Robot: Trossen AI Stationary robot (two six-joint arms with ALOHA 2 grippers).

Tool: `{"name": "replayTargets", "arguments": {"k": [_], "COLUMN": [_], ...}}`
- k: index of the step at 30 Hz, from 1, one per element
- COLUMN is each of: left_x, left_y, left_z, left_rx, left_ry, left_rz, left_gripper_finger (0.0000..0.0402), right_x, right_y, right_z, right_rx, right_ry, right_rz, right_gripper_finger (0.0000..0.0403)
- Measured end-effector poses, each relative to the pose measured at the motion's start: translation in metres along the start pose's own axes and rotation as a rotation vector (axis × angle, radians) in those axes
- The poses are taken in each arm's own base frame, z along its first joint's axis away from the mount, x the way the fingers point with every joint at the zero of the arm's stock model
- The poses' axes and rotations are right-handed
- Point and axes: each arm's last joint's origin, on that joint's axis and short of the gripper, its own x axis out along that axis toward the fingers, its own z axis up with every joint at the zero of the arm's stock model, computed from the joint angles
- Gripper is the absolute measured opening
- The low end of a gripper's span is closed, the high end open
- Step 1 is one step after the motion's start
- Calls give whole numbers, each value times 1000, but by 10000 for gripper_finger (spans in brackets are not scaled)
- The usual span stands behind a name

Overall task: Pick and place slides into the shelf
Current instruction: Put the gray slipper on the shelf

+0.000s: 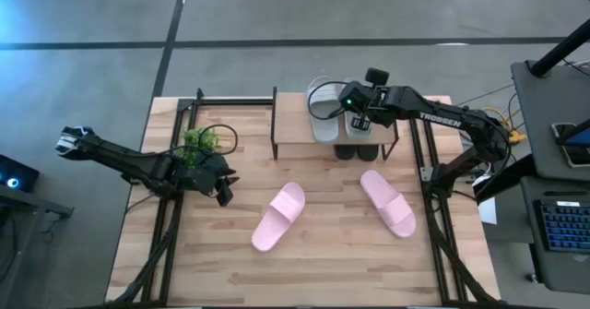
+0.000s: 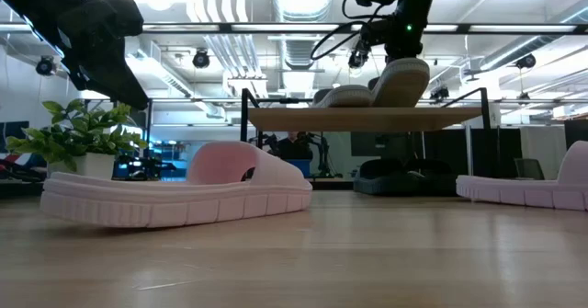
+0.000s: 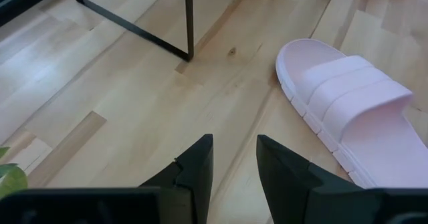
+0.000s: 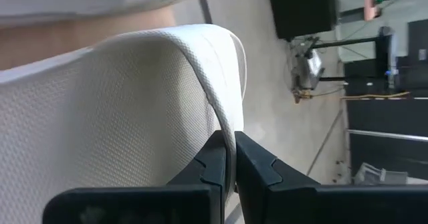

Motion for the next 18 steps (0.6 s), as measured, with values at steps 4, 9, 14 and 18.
{"name": "replayTargets", "arguments": {"k": [4,9,14,18], "left_x": [0,0,0,0], "left_y": [0,0,0,0], "left_z": [0,0,0,0], "left_rx": [-1,-2,-3,-4], "left_ry": [0,0,0,0], "left_rz": [0,0,0,0], "left_gripper_finger": [99,99,99,99], "right_x": [3,3,3,2], "right_y": [4,7,8,9], "right_z": [1,1,0,-2], "right_rx": [-9,53,84,103], "right_ry": [1,-13,1,10], "right_rz": [38,102,116,156], "right_gripper_finger": [13,13,36,80]}}
